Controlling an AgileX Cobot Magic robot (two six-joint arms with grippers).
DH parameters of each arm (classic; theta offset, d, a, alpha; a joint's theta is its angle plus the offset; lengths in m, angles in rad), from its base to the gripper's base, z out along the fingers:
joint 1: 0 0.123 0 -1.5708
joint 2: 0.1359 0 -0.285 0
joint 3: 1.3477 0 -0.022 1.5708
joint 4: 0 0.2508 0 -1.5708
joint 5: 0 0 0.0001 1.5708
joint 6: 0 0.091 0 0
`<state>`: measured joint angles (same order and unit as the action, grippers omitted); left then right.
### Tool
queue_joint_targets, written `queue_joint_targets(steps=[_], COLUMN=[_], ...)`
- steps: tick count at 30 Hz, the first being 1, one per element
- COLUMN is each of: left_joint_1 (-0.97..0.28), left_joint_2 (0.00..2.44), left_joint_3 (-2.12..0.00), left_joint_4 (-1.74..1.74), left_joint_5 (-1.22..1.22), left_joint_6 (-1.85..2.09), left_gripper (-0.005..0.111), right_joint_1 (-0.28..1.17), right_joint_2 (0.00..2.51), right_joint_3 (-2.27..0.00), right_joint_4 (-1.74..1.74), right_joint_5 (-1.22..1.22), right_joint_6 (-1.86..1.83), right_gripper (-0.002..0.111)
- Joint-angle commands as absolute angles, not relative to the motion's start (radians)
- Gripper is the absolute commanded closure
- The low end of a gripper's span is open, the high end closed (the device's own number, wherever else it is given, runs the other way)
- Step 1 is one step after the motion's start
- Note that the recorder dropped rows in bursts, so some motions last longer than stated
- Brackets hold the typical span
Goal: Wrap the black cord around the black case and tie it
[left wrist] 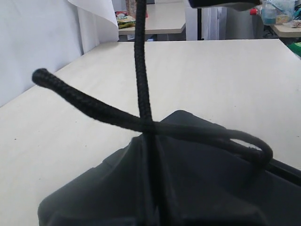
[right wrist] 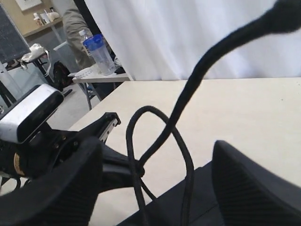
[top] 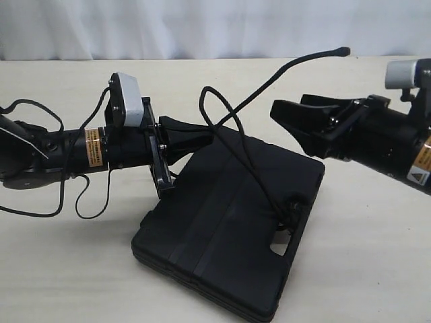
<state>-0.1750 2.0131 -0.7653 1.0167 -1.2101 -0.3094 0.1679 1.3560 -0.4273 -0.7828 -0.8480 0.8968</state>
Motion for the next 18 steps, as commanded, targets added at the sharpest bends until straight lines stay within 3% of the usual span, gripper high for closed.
queue_joint_targets(steps=[1,6,8,9,13,16,18], left_joint_1=[-0.175,-0.175,-0.175,-0.175,-0.175,-0.175,-0.175], left_joint_2=[2.015,2.015,2.015,2.015,2.015,2.015,2.015], left_joint_3=[-0.774,-0.774,-0.774,-0.774,-0.774,-0.774,-0.774], left_joint_4=[1.042,1.038,1.038,1.035,1.033,1.037,1.041], left_joint_5=[-1.221,-1.221,-1.221,-1.221,-1.221,-1.221,-1.221], left_joint_6=[-0.320,-0.320,-0.320,-0.320,-0.318,-0.318,-0.318], left_gripper=[0.107,0.107,0.107,0.107,0.106,0.095,0.079], right_joint_1=[0.165,0.165,0.165,0.165,0.165,0.165,0.165], right_joint_2=[1.451,1.558,1.581,1.594,1.598,1.597,1.590], right_joint_3=[-0.509,-0.593,-0.619,-0.629,-0.629,-0.629,-0.629], right_joint_4=[-0.789,-0.842,-0.866,-0.880,-0.912,-0.912,-0.912], right_joint_5=[-0.847,-0.923,-0.909,-0.886,-0.901,-0.923,-0.949], right_joint_6=[0.934,0.975,0.988,0.992,0.982,0.990,0.993], right_gripper=[0.046,0.046,0.053,0.069,0.104,0.104,0.104])
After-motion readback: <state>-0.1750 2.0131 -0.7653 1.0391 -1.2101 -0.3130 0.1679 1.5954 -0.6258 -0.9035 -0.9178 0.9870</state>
